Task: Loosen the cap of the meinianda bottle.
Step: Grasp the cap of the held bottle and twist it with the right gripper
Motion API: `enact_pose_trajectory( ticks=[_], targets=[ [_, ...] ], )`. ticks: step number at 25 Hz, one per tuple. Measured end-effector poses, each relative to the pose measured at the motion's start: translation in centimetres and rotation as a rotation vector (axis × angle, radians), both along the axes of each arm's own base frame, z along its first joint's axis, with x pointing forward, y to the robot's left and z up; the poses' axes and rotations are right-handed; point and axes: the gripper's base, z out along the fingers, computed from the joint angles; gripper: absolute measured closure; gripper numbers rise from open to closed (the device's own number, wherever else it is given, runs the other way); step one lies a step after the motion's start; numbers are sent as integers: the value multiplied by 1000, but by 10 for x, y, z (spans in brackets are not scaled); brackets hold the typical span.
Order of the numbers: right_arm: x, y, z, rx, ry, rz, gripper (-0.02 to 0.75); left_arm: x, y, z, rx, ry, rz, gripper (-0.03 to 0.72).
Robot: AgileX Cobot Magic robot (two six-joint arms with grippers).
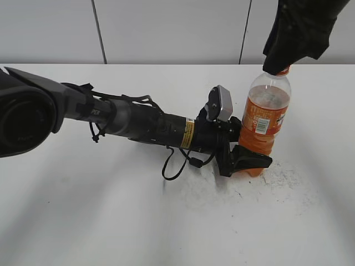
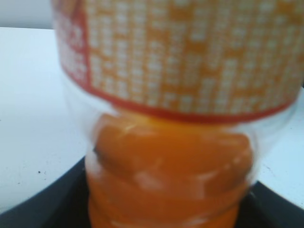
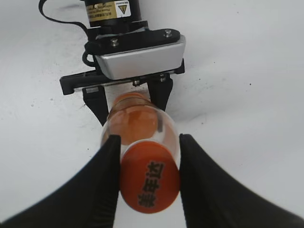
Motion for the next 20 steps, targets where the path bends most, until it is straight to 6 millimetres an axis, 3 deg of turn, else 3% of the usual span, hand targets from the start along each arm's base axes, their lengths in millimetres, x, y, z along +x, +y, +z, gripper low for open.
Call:
enact_pose_trajectory(
  ticks=[20],
  targets=[
    [-1,0,1,-41,-68,206,463,0,0,0,2,-1,2,167]
  ],
)
